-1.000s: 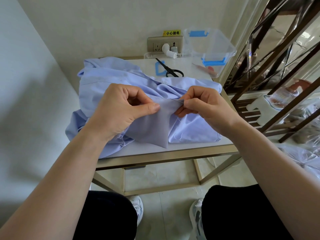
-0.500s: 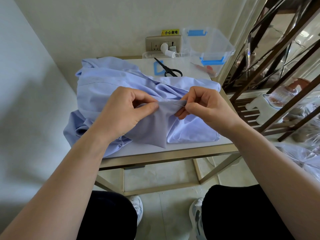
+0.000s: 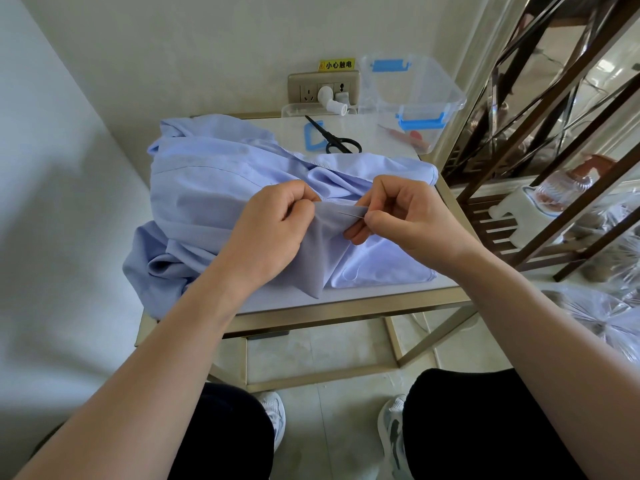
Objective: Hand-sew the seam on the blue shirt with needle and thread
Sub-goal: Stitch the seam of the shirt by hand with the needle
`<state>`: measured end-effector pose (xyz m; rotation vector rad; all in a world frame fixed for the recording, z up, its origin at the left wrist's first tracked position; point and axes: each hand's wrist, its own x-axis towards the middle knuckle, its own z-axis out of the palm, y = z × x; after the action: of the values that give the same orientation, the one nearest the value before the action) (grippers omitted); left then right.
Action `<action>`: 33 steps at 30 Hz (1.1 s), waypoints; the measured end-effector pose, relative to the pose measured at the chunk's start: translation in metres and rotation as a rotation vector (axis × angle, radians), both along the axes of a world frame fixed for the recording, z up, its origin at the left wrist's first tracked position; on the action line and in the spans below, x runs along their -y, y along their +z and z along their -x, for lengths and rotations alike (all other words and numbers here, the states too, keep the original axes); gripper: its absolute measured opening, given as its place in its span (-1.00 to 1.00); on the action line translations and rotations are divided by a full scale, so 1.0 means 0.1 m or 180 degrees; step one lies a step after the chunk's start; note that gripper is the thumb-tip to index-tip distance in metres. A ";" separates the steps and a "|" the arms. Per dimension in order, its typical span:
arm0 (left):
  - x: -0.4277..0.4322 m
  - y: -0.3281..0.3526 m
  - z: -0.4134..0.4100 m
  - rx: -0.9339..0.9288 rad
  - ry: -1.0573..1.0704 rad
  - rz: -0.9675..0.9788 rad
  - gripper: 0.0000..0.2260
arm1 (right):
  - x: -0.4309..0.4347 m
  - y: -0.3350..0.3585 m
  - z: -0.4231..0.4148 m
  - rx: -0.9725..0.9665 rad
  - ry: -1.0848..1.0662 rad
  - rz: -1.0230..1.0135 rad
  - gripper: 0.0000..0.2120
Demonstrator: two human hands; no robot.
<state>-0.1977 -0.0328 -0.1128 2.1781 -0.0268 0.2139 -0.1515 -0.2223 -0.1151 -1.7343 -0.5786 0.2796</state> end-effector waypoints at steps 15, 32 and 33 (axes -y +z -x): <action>0.02 0.04 0.01 0.0090 -0.0053 0.0489 -0.83 | 0.04 -0.01 -0.01 -0.0039 -0.0027 0.0014 -0.73; 0.02 0.04 0.02 -0.0021 0.0003 0.0617 -0.86 | 0.03 0.02 0.03 0.0090 -0.0210 0.0298 -0.73; 0.02 0.04 0.02 -0.0031 0.0007 0.0597 -0.86 | 0.03 0.02 0.03 0.0101 -0.0217 0.0319 -0.73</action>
<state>-0.1999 -0.0349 -0.1088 1.9924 0.0011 0.1988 -0.1544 -0.2250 -0.1129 -1.8542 -0.5349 0.2369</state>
